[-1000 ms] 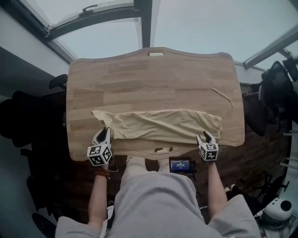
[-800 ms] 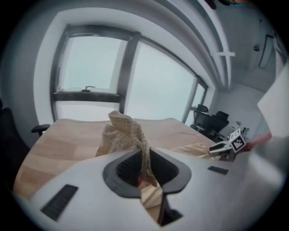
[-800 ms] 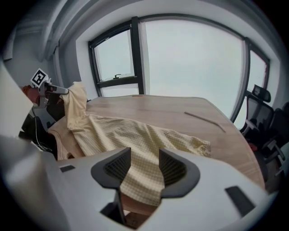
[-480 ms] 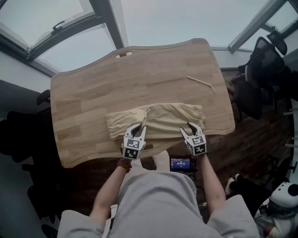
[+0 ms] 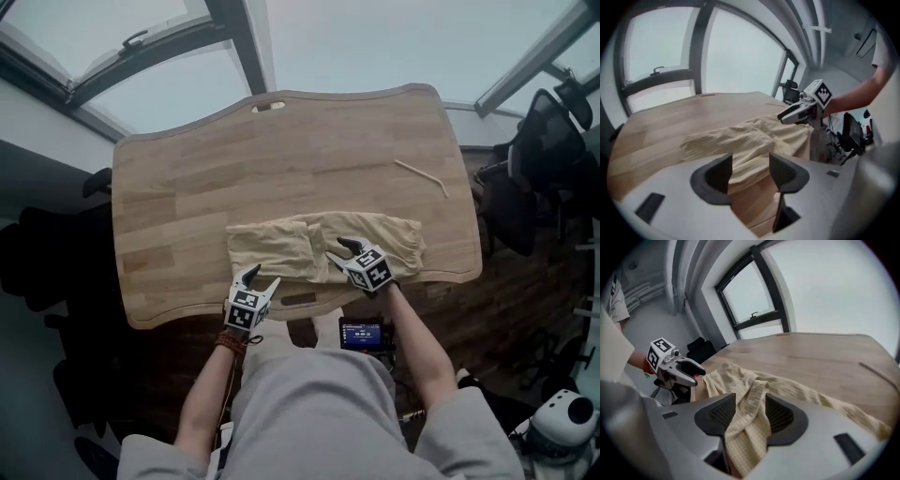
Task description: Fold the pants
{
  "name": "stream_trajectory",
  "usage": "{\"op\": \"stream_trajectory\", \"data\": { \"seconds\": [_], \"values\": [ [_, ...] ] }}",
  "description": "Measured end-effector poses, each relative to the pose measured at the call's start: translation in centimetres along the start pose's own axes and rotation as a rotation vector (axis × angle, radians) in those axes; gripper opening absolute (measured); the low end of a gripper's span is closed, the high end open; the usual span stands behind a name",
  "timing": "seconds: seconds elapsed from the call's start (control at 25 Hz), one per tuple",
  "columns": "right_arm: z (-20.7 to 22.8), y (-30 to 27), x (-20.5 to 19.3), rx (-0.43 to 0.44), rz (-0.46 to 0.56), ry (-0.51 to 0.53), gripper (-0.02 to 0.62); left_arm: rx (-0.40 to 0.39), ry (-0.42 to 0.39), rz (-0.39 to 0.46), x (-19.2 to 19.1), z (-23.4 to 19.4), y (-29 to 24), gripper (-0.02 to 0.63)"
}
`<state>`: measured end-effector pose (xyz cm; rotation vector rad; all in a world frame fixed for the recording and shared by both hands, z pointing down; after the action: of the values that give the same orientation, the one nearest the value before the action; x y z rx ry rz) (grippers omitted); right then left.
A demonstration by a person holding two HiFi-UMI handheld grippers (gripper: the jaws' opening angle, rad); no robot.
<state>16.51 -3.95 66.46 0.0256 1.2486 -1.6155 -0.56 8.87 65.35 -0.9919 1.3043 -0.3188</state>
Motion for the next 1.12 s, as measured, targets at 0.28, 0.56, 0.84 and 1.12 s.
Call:
{"op": "stream_trajectory", "data": {
  "seconds": [0.28, 0.56, 0.84, 1.12],
  "values": [
    [-2.0, -9.3, 4.8, -0.023, -0.118, -0.016, 0.199, 0.111, -0.186, -0.063, -4.3, -5.1, 1.2, 0.218],
    [-1.3, -12.8, 4.7, -0.192, -0.232, 0.049, 0.099, 0.043, -0.558, -0.068, -7.7, -3.5, -0.7, 0.114],
    [-1.3, -11.3, 6.0, -0.266, -0.176, 0.081, 0.110, -0.094, -0.569, -0.029, -9.4, -2.4, 0.7, 0.095],
    [-8.7, -10.2, 9.0, -0.081, -0.026, 0.321, 0.173, 0.059, -0.383, 0.125, -2.8, -8.6, 2.1, 0.095]
  ]
}}
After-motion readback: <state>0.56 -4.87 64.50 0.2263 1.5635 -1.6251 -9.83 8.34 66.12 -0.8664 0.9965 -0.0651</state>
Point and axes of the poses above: the fingertips, and each gripper's own axes: y backward along the fingers, z to its right, x out of its top, the point moved 3 cm from there along y, backward along the fingers, and after that the axes turned 12 degrees about -y, right-handed, at the moved point
